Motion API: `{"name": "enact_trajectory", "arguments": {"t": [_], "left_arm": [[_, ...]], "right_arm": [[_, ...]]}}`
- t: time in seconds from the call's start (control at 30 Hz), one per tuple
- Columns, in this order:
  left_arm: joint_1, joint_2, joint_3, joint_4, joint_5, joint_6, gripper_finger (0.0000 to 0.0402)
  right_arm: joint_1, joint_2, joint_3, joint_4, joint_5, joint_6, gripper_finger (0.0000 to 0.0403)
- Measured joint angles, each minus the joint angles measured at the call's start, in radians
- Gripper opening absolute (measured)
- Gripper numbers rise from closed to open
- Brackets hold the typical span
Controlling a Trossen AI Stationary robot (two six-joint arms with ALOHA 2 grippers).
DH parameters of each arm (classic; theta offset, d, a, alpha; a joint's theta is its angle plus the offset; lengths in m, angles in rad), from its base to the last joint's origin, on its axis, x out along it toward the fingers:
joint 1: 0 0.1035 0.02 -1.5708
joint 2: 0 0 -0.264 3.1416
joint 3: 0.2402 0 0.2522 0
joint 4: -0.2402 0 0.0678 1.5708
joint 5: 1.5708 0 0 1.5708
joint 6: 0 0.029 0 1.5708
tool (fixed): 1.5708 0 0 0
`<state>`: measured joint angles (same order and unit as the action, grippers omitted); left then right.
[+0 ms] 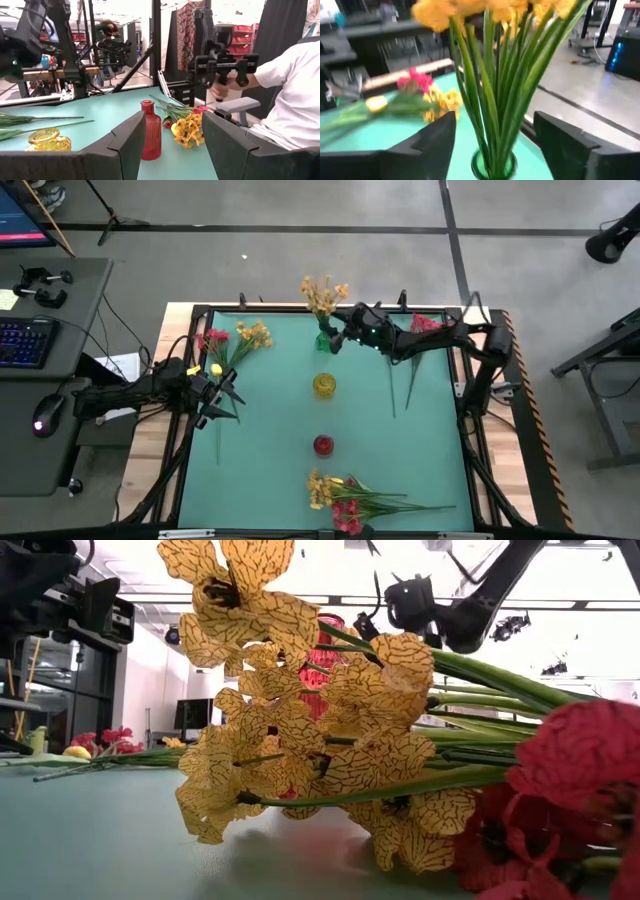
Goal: Sort flowers into vase by color
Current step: Put the bottom yellow flowers into the green vase
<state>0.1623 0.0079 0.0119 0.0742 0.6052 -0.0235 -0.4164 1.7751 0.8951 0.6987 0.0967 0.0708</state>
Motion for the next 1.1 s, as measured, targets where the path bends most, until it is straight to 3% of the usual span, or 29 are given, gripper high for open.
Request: {"name": "enact_trajectory", "arguments": {"t": [0.13, 0.37, 0.6, 0.83, 1.0, 1.1], "left_arm": [[0.0, 0.0, 0.0, 0.0, 0.0, 0.0, 0.0184], [0.0, 0.0, 0.0, 0.0, 0.0, 0.0, 0.0184], [0.0, 0.0, 0.0, 0.0, 0.0, 0.0, 0.0184], [0.0, 0.0, 0.0, 0.0, 0.0, 0.0, 0.0184], [0.0, 0.0, 0.0, 0.0, 0.0, 0.0, 0.0184], [0.0, 0.0, 0.0, 0.0, 0.0, 0.0, 0.0184]], "right_arm": [[0.0, -0.107, 0.0, -0.263, 0.0, -0.027, 0.0288], [0.013, -0.303, 0.0, -0.736, 0.001, -0.001, 0.0293], [0.142, -0.4, 0.0, -1.078, -0.086, 0.148, 0.0293], [0.441, -0.365, -0.001, -1.187, -0.34, 0.341, 0.0293], [0.683, -0.331, -0.001, -1.126, -0.359, 0.509, 0.0293], [0.802, -0.307, -0.001, -1.084, -0.317, 0.613, 0.0293]]}}
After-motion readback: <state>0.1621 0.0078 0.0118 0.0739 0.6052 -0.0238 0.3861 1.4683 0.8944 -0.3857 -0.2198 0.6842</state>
